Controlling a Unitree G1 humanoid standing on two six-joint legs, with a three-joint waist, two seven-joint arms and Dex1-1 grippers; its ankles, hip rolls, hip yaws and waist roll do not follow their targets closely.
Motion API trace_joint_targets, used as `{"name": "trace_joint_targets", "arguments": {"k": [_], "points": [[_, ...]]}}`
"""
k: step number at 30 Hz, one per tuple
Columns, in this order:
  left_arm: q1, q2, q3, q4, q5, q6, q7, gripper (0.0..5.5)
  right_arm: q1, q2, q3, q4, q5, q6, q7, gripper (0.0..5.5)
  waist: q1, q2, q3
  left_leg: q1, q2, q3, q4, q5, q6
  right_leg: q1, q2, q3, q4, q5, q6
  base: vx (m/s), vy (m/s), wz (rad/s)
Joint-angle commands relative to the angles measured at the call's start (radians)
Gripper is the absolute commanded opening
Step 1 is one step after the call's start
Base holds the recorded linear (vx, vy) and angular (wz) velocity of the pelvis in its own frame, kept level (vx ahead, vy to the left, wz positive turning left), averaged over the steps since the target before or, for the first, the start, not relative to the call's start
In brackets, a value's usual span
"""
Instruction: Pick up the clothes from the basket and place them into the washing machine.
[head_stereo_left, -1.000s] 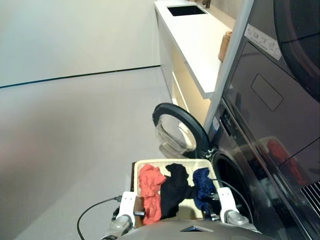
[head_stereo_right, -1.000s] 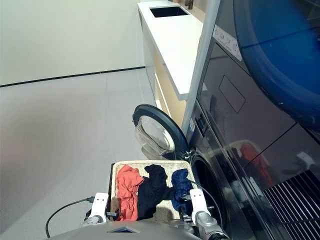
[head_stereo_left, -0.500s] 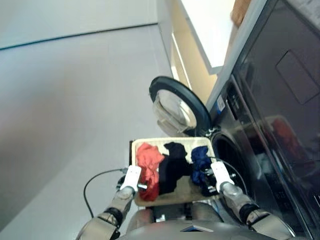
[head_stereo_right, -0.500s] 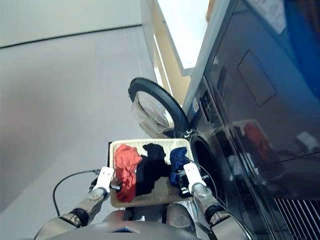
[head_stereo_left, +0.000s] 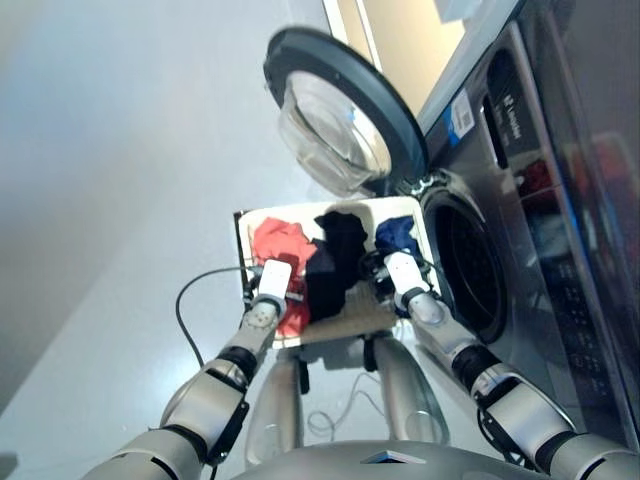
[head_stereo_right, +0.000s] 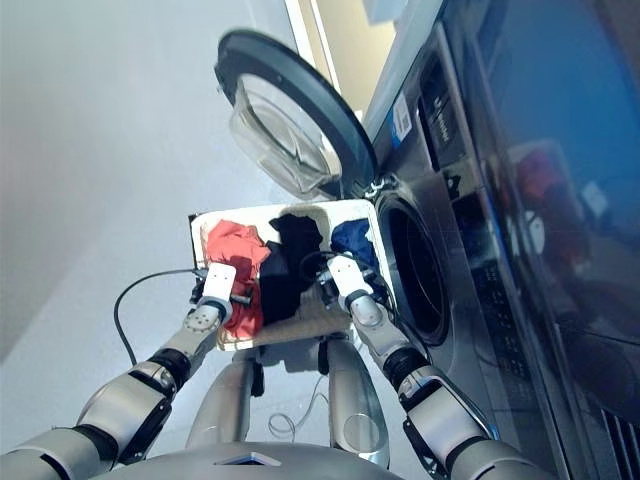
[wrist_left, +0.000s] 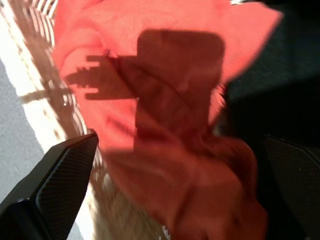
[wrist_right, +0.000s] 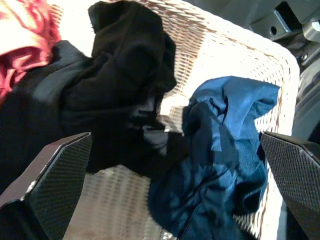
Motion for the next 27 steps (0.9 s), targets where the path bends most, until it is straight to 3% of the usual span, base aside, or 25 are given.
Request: {"name": "trace_joint_targets", "arguments": {"k": [1,2,3,11,12,13,14,20,27], "points": [[-0.085,0.084,0.047,-0.019,-0.055,-0.052,0.041,5.50,-0.048,0.018,0.033,-0.109,0.035,-0.080,-0.016,5.50,-0.026,-0.039,-0.001,-0.102,-0.029,0.027,0.240,-0.159,0.034,0.005,-0.022,0.036,-0.040,-0.017,0.115,0.055,0.038,-0.060],[-0.097,0.095,0.057,-0.015,-0.063,-0.054,0.044,5.50,-0.050,0.016,0.033,-0.121,0.037,-0.084,-0.015,5.50,-0.023,-0.033,-0.003,-0.122,-0.021,0.021,0.271,-0.198,0.032,-0.016,-0.011,0.039,-0.008,-0.047,0.120,0.064,0.027,-0.077],[-0.112,0.108,0.068,-0.005,-0.073,-0.053,0.049,5.50,-0.056,0.015,0.033,-0.139,0.044,-0.089,-0.015,5.50,-0.026,-0.031,-0.005,-0.150,-0.021,0.020,0.292,-0.207,0.036,-0.046,-0.007,0.044,0.012,-0.052,0.119,0.072,0.023,-0.097],[-0.244,0.217,0.094,0.021,-0.117,-0.042,0.042,5.50,-0.073,-0.013,0.025,-0.281,0.066,-0.110,0.002,5.50,-0.058,-0.027,-0.011,-0.323,-0.006,0.018,0.366,-0.227,0.053,-0.227,-0.004,0.052,0.095,-0.060,0.124,0.000,0.000,0.000],[-0.260,0.222,0.097,0.018,-0.126,-0.043,0.041,2.59,-0.073,-0.016,0.021,-0.293,0.065,-0.112,0.004,5.50,-0.060,-0.027,-0.011,-0.334,-0.005,0.017,0.370,-0.230,0.054,-0.238,-0.003,0.055,0.095,-0.061,0.124,0.000,0.000,0.000],[-0.266,0.222,0.102,0.015,-0.135,-0.046,0.043,1.47,-0.074,-0.017,0.019,-0.296,0.065,-0.113,0.003,5.50,-0.060,-0.024,-0.011,-0.342,-0.007,0.017,0.374,-0.231,0.055,-0.248,-0.003,0.055,0.100,-0.062,0.124,0.000,0.000,0.000],[-0.278,0.223,0.109,0.015,-0.156,-0.047,0.041,0.00,-0.080,-0.015,0.018,-0.295,0.067,-0.113,0.004,5.50,-0.061,-0.022,-0.011,-0.352,-0.009,0.013,0.379,-0.231,0.055,-0.259,-0.003,0.054,0.108,-0.062,0.124,0.000,0.000,0.000],[-0.284,0.206,0.115,-0.001,-0.175,-0.059,0.033,0.00,-0.072,-0.011,0.011,-0.311,0.048,-0.112,0.017,5.50,-0.065,-0.013,-0.030,-0.362,-0.018,0.016,0.379,-0.238,0.062,-0.275,-0.003,0.059,0.106,-0.063,0.123,0.000,0.000,0.000],[-0.223,0.164,0.113,-0.039,-0.198,-0.079,0.003,0.00,-0.036,-0.009,0.014,-0.280,0.033,-0.106,0.045,5.50,-0.054,0.003,-0.056,-0.286,-0.029,0.017,0.320,-0.222,0.056,-0.214,-0.014,0.058,0.072,-0.051,0.124,0.000,0.000,0.000]]}}
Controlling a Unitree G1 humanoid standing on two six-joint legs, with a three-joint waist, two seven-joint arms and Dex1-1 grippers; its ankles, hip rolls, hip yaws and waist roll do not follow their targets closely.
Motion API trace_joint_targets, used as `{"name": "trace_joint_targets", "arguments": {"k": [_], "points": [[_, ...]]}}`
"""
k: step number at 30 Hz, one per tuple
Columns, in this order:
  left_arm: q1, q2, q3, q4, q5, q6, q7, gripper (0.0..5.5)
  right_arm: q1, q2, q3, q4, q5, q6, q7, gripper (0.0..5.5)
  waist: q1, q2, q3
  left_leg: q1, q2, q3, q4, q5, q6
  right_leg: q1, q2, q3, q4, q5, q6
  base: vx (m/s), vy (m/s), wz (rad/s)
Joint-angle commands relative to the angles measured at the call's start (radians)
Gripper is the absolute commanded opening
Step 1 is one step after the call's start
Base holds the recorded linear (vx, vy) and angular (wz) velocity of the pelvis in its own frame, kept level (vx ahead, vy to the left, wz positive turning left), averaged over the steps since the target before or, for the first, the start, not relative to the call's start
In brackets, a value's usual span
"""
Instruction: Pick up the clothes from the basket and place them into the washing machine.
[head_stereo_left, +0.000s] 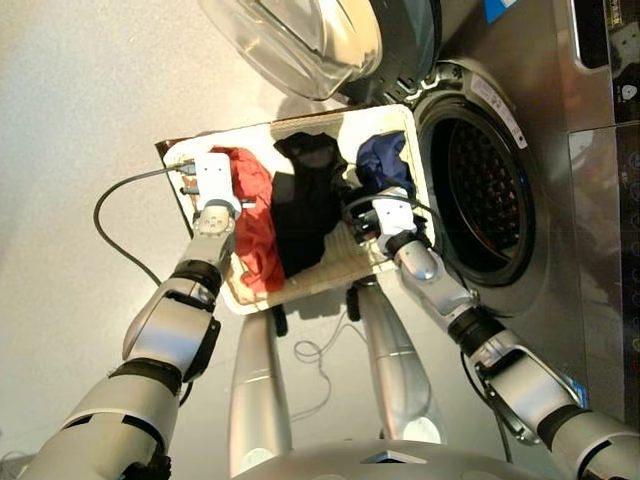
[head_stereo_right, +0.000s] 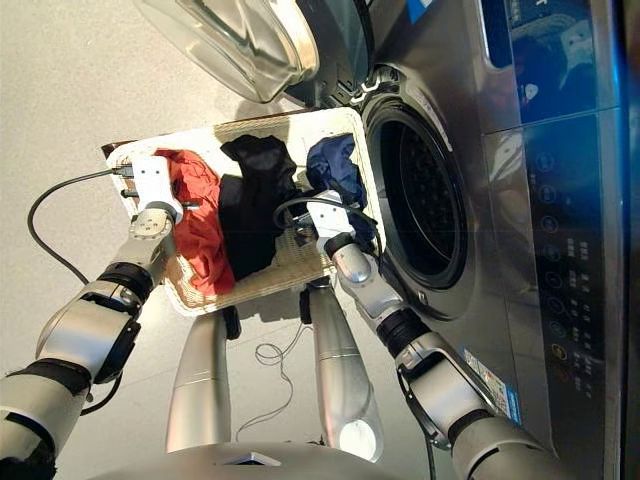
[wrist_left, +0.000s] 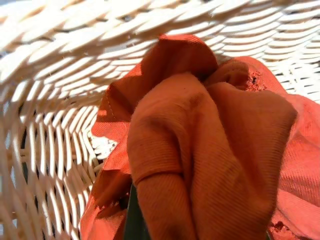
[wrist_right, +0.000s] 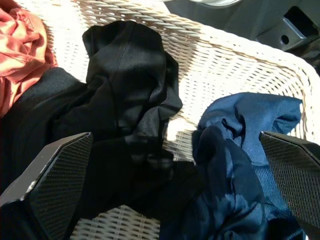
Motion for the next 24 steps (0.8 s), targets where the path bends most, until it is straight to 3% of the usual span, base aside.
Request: {"name": "trace_joint_targets", "arguments": {"k": [1,5,7,12,13,17,19,24], "points": [[0.052,-0.005,0.049,-0.038,-0.042,-0.066,-0.025,0.00,-0.006,0.032,-0.005,-0.033,0.000,-0.064,0.021,5.50,0.001,0.034,-0.019,0.126,-0.038,-0.031,-0.004,-0.105,0.030,0.132,-0.016,-0.008,-0.049,-0.075,0.107,0.000,0.000,0.000],[0.100,-0.026,0.057,-0.079,-0.086,-0.082,-0.051,0.00,0.009,0.037,0.003,-0.007,0.006,-0.060,0.030,5.50,0.012,0.037,-0.012,0.209,-0.042,-0.032,-0.054,-0.091,0.024,0.210,-0.023,-0.008,-0.090,-0.062,0.108,0.000,0.000,0.000],[0.162,-0.060,0.061,-0.159,-0.136,-0.096,-0.073,0.00,0.023,0.035,0.009,0.021,-0.007,-0.048,0.036,5.50,0.021,0.035,-0.001,0.283,-0.055,-0.022,-0.111,-0.040,0.022,0.284,-0.034,-0.011,-0.143,-0.020,0.102,-0.103,-0.063,0.015],[0.288,-0.102,0.033,-0.350,-0.202,-0.114,-0.126,0.00,0.045,0.014,0.028,0.066,-0.090,-0.028,0.031,5.50,0.047,0.042,0.019,0.419,-0.065,-0.019,-0.193,-0.007,0.012,0.423,-0.042,-0.018,-0.215,-0.003,0.104,-0.007,-0.052,0.055],[0.368,-0.116,0.008,-0.486,-0.225,-0.118,-0.156,0.00,0.065,-0.014,0.041,0.065,-0.156,-0.021,0.033,5.50,0.059,0.049,0.021,0.475,-0.069,-0.022,-0.221,0.004,0.009,0.481,-0.045,-0.028,-0.238,-0.003,0.103,0.027,-0.069,0.044],[0.447,-0.124,-0.033,-0.632,-0.264,-0.109,-0.200,0.00,0.086,-0.043,0.067,0.080,-0.244,-0.013,0.037,5.50,0.074,0.055,0.025,0.547,-0.070,-0.030,-0.255,0.014,0.007,0.561,-0.051,-0.038,-0.268,-0.002,0.103,0.014,-0.066,0.078],[0.509,-0.122,-0.063,-0.759,-0.308,-0.089,-0.242,0.00,0.101,-0.073,0.094,0.056,-0.326,-0.017,0.043,5.50,0.084,0.062,0.023,0.611,-0.071,-0.034,-0.285,0.021,0.006,0.629,-0.052,-0.050,-0.295,-0.004,0.102,0.020,-0.053,0.192],[0.576,-0.115,-0.091,-0.863,-0.338,-0.066,-0.285,0.00,0.124,-0.125,0.149,-0.037,-0.399,-0.045,0.076,5.50,0.090,0.069,-0.003,0.699,-0.068,-0.034,-0.333,0.030,0.001,0.721,-0.050,-0.063,-0.341,-0.006,0.104,0.000,0.000,0.000]]}}
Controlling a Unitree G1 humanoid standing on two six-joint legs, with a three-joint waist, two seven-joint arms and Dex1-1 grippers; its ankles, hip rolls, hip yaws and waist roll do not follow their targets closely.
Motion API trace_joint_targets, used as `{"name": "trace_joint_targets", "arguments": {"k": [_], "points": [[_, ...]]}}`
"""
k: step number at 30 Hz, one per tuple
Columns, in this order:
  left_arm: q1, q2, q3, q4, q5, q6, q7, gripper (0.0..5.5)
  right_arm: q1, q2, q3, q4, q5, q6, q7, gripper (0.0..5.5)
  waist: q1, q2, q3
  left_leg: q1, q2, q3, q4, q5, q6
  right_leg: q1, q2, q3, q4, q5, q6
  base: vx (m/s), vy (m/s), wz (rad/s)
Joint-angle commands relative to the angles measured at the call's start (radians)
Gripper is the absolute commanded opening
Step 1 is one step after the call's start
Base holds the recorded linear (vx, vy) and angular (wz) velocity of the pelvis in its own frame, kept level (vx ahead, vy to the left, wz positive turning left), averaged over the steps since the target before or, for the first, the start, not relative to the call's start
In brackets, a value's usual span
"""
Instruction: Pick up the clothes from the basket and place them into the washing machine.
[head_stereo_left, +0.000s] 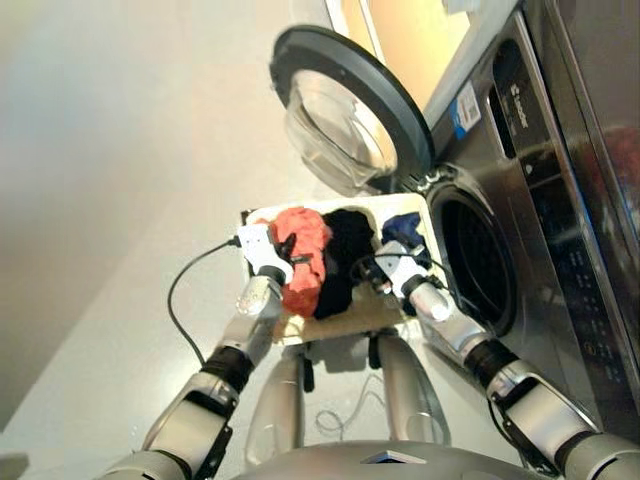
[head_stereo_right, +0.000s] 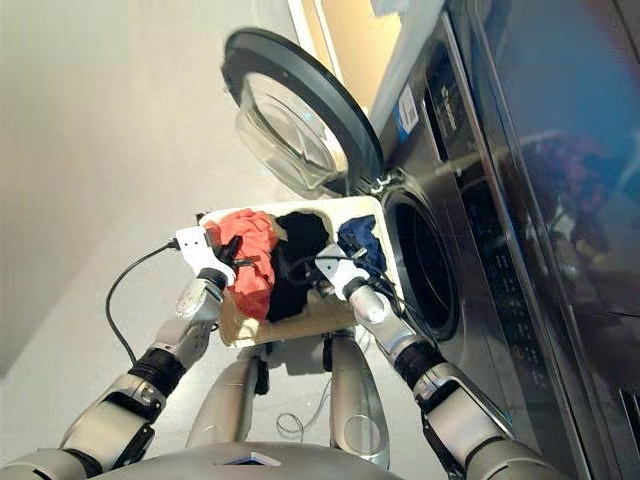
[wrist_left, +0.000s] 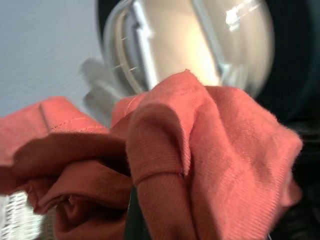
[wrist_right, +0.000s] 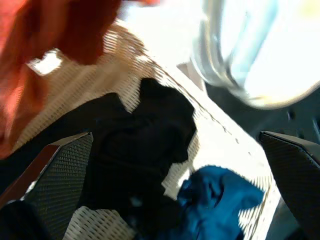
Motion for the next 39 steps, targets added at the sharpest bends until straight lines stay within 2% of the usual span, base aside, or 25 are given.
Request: {"name": "trace_joint_targets", "arguments": {"k": [1,9,12,16,22,30,35,38,39], "points": [[0.017,0.025,0.011,-0.129,-0.033,-0.023,-0.049,0.00,-0.008,-0.015,0.047,-0.123,-0.059,-0.056,0.036,5.50,-0.011,-0.025,-0.026,0.075,-0.033,0.016,0.051,-0.093,-0.001,0.205,-0.004,-0.005,-0.245,0.050,0.091,0.058,-0.049,-0.011],[0.101,0.021,0.007,-0.211,-0.057,-0.004,-0.078,0.00,0.016,-0.011,0.117,-0.223,-0.058,-0.078,0.112,5.50,0.004,-0.015,-0.084,0.197,-0.033,0.021,-0.019,-0.081,0.000,0.315,0.003,-0.008,-0.312,0.047,0.094,0.042,-0.014,-0.019],[0.108,0.010,0.005,-0.202,-0.046,-0.006,-0.080,0.00,0.027,0.006,0.138,-0.238,-0.032,-0.080,0.142,5.50,0.008,-0.006,-0.111,0.244,-0.034,0.020,-0.075,-0.063,-0.002,0.350,0.007,-0.012,-0.353,0.054,0.097,0.000,0.000,0.000],[0.105,-0.005,0.014,-0.182,-0.007,-0.011,-0.063,0.00,0.049,0.028,0.152,-0.256,-0.005,-0.079,0.172,5.50,0.013,0.000,-0.151,0.288,-0.024,0.031,-0.131,-0.037,-0.008,0.380,0.016,-0.012,-0.365,0.045,0.100,0.032,-0.008,-0.012],[0.070,-0.026,0.018,-0.141,0.040,-0.024,-0.025,0.00,0.075,0.053,0.161,-0.268,0.019,-0.077,0.187,5.50,-0.003,-0.007,-0.168,0.317,-0.017,0.028,-0.132,-0.041,-0.015,0.421,0.022,-0.022,-0.365,0.036,0.098,0.032,-0.008,0.035],[0.027,-0.070,0.000,-0.091,0.053,-0.032,0.029,0.00,0.073,0.085,0.193,-0.275,0.031,-0.073,0.195,5.50,-0.005,-0.015,-0.179,0.348,-0.013,0.025,-0.132,-0.051,-0.016,0.456,0.021,-0.026,-0.365,0.025,0.099,0.030,-0.005,0.032],[0.009,-0.090,-0.033,-0.100,0.015,-0.023,0.016,0.00,0.056,0.104,0.211,-0.277,0.040,-0.072,0.194,5.50,-0.006,-0.016,-0.181,0.346,-0.011,0.024,-0.132,-0.053,-0.016,0.454,0.024,-0.025,-0.365,0.024,0.101,0.000,0.000,0.000],[0.012,-0.097,-0.054,-0.119,-0.031,-0.006,-0.003,0.00,0.051,0.117,0.208,-0.260,0.045,-0.067,0.182,5.50,-0.004,-0.015,-0.181,0.349,-0.009,0.021,-0.132,-0.054,-0.016,0.459,0.025,-0.026,-0.365,0.022,0.101,0.000,0.000,0.000],[0.020,-0.099,-0.074,-0.148,-0.066,0.009,-0.022,0.00,0.045,0.125,0.206,-0.250,0.043,-0.064,0.173,5.50,-0.002,-0.014,-0.181,0.349,-0.008,0.018,-0.132,-0.055,-0.015,0.461,0.025,-0.027,-0.365,0.020,0.101,0.000,0.000,0.000]]}}
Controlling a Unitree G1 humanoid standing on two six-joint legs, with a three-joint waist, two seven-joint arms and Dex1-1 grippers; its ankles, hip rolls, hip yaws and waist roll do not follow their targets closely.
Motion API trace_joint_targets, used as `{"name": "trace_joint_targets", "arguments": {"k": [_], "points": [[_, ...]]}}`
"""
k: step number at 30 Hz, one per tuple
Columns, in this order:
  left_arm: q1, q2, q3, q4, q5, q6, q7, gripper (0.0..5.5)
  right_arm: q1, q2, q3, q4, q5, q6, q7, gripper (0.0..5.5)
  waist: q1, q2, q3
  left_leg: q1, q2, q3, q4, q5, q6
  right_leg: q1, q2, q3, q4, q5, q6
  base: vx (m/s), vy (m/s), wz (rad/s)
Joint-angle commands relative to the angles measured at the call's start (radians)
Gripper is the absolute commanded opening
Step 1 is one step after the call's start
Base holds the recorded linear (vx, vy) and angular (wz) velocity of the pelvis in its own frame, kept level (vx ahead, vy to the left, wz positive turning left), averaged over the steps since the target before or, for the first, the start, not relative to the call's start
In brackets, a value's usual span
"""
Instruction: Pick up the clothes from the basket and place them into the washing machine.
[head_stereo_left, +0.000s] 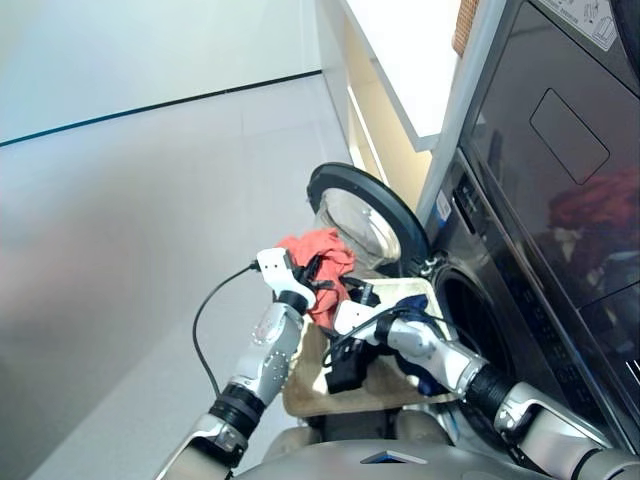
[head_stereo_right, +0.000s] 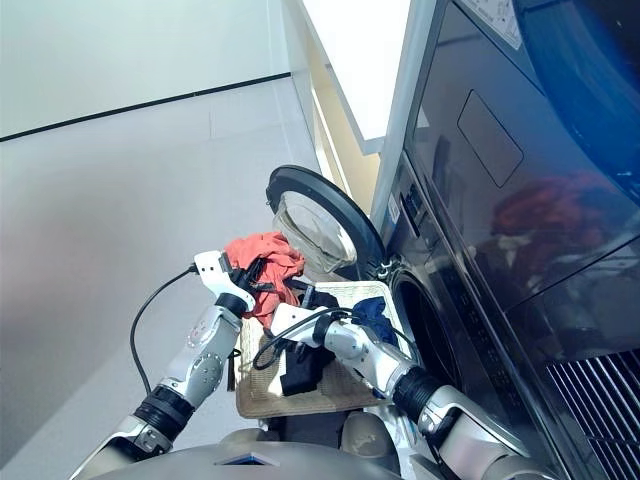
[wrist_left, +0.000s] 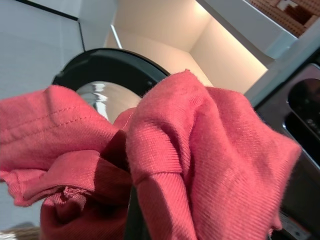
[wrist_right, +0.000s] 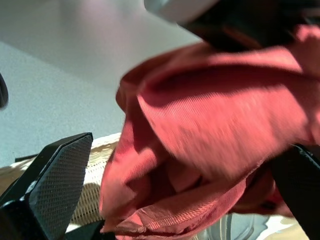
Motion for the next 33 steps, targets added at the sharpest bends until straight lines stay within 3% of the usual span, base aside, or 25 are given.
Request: {"name": "trace_joint_targets", "arguments": {"k": [1,5,6,8,9,20,32,33], "points": [[-0.115,-0.012,-0.032,-0.027,-0.066,-0.023,-0.061,0.00,-0.039,0.109,-0.008,-0.031,0.049,-0.056,-0.028,5.50,-0.003,-0.072,0.002,0.056,-0.057,0.019,-0.005,-0.062,-0.004,0.100,-0.025,0.028,-0.135,-0.019,0.107,0.000,0.000,0.000],[-0.103,-0.005,-0.055,-0.065,-0.092,-0.007,-0.077,0.00,-0.046,0.117,-0.032,-0.013,0.045,-0.051,-0.056,5.50,-0.001,-0.070,0.004,0.059,-0.056,0.015,-0.005,-0.063,-0.004,0.106,-0.025,0.023,-0.135,-0.023,0.106,0.000,0.000,0.000],[-0.090,0.003,-0.063,-0.090,-0.105,0.001,-0.086,0.00,-0.045,0.107,-0.052,-0.016,0.025,-0.046,-0.080,4.18,-0.001,-0.069,0.006,0.061,-0.056,0.012,-0.005,-0.064,-0.004,0.108,-0.025,0.021,-0.135,-0.025,0.106,0.000,0.000,0.000],[-0.074,0.014,-0.066,-0.114,-0.116,0.009,-0.092,0.00,-0.033,0.096,-0.076,-0.026,0.020,-0.041,-0.091,0.58,0.000,-0.069,0.006,0.064,-0.056,0.012,-0.005,-0.066,-0.003,0.113,-0.025,0.020,-0.135,-0.027,0.106,0.000,0.000,0.000],[-0.071,0.019,-0.065,-0.119,-0.115,0.012,-0.090,0.00,-0.029,0.091,-0.088,-0.033,0.013,-0.038,-0.099,0.00,0.001,-0.069,0.005,0.066,-0.056,0.011,-0.005,-0.067,-0.003,0.116,-0.024,0.019,-0.135,-0.029,0.106,0.000,0.000,0.000],[-0.004,0.066,-0.003,-0.186,-0.107,0.030,-0.076,0.17,0.108,0.022,-0.185,-0.244,-0.021,-0.020,-0.118,0.00,-0.018,-0.072,0.010,0.077,-0.054,0.018,-0.005,-0.073,0.000,0.120,-0.018,0.024,-0.135,-0.034,0.105,0.000,0.000,0.000],[0.094,0.083,0.088,-0.239,-0.148,0.040,-0.104,0.02,0.152,-0.019,-0.404,-0.193,-0.006,-0.004,-0.186,0.00,-0.007,-0.079,-0.013,0.100,-0.051,0.017,-0.005,-0.083,0.003,0.147,-0.017,0.014,-0.135,-0.049,0.104,0.005,-0.001,-0.002],[0.099,0.084,0.093,-0.246,-0.149,0.041,-0.105,0.97,0.155,-0.019,-0.414,-0.195,-0.011,-0.003,-0.190,0.00,-0.007,-0.079,-0.014,0.100,-0.051,0.017,-0.005,-0.083,0.003,0.147,-0.018,0.013,-0.135,-0.049,0.105,0.000,0.000,0.000]]}}
